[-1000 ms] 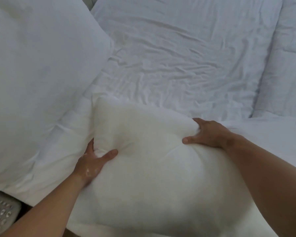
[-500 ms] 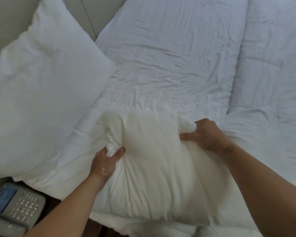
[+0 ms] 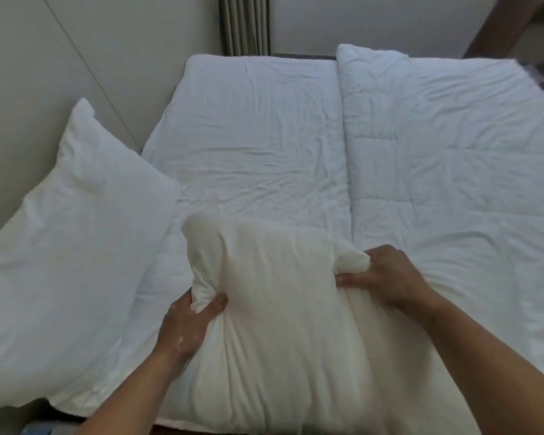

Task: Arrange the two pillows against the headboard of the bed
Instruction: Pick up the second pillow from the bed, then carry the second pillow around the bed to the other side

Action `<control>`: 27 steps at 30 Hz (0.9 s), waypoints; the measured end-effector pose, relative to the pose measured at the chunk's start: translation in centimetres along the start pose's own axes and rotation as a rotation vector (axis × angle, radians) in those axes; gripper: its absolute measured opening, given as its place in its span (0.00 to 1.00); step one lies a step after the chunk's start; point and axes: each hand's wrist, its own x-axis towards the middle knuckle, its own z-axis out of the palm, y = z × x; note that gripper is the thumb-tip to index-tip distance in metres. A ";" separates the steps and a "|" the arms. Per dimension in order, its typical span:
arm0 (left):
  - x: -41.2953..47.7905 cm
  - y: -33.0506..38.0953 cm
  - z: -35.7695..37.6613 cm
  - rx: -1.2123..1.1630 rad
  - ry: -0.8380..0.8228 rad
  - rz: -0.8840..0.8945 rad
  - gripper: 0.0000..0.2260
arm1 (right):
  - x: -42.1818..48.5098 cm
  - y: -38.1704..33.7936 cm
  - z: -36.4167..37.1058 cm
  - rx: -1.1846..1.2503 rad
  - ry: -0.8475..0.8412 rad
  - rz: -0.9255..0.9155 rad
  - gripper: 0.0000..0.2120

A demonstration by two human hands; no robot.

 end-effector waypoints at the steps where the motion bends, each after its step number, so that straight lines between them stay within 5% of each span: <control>1: -0.2 0.3 0.0 0.008 -0.026 0.030 0.31 | -1.6 0.2 -0.3 -0.008 0.028 0.020 0.29; 15: -5.2 3.1 8.7 0.237 -0.427 0.272 0.13 | -21.6 8.8 -3.6 0.040 0.312 0.373 0.24; 22: -9.7 3.3 17.6 0.471 -0.598 0.362 0.20 | -31.5 18.9 -1.8 0.209 0.384 0.575 0.34; 27: -16.4 3.7 26.5 0.560 -0.674 0.455 0.14 | -38.9 28.0 -2.8 0.293 0.440 0.597 0.41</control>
